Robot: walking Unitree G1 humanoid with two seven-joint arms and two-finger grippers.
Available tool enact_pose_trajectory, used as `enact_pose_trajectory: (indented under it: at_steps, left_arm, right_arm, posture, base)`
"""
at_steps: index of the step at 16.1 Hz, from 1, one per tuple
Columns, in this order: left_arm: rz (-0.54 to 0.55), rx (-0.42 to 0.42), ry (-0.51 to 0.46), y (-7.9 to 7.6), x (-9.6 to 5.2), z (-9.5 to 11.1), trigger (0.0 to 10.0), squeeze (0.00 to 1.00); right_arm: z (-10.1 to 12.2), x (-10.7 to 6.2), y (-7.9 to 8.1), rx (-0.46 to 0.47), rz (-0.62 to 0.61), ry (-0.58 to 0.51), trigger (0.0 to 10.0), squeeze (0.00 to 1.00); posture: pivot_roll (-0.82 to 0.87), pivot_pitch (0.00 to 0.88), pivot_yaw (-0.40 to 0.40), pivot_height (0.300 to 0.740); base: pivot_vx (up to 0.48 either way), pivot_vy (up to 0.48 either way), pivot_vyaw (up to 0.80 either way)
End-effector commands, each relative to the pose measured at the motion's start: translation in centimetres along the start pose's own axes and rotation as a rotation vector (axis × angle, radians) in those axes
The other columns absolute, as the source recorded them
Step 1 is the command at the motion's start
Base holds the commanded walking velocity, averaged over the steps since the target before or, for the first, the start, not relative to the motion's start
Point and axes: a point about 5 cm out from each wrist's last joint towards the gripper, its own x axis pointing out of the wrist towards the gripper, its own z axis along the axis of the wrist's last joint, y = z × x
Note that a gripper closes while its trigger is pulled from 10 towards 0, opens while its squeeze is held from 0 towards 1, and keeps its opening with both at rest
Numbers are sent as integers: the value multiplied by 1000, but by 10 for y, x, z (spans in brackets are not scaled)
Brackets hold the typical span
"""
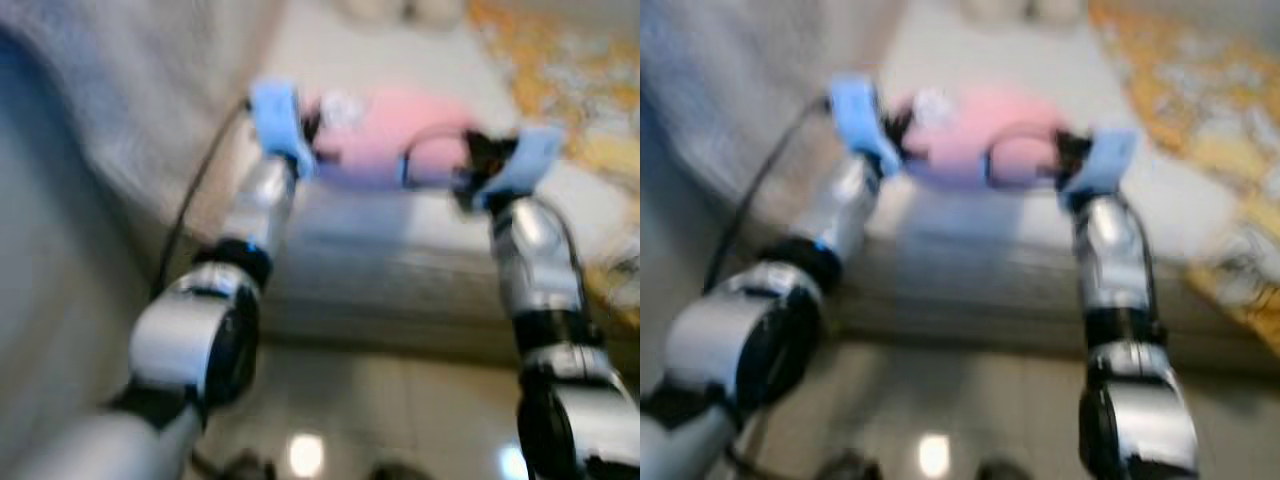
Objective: Clean up the room
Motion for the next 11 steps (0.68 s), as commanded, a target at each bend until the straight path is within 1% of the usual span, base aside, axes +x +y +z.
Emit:
enact_pose_trajectory:
  at_steps: [1, 3, 4, 5, 8, 11]
  left_arm:
    - [7, 2, -49, -4, 1, 7, 10000, 0]
    - [9, -2, -37, -6, -1, 1, 10000, 0]
    - [7, -2, -28, -8, -2, -2, 10000, 0]
    - [-1, 2, -25, -10, -2, -4, 10000, 0]
    - [-8, 8, -26, -10, -2, -3, 10000, 0]
    - [-33, 16, -36, -16, 0, 1, 10000, 0]
  right_arm:
    - [6, -5, -11, -9, -39, -27, 10000, 0]
    - [-2, -9, -11, 5, -38, -4, 10000, 0]
    - [-5, -11, -11, -4, -32, 10, 10000, 0]
    - [-5, -11, -11, -6, -33, 6, 10000, 0]
    - [-3, -10, -10, -7, -38, -4, 10000, 0]
    - [-4, -11, -9, 3, -47, -8, 10000, 0]
  posture:
    - [-32, 0, -42, 740]
    - [-26, 0, -47, 740]
    - [-27, 0, -46, 740]
    - [-27, 0, -46, 740]
    - [-27, 0, -34, 740]
    - [-24, 0, -28, 740]
  base:
    - [416, 0, 0]
    - [480, 0, 0]
    - [480, 0, 0]
    - [480, 0, 638]
    - [480, 0, 575]
    - [480, 0, 0]
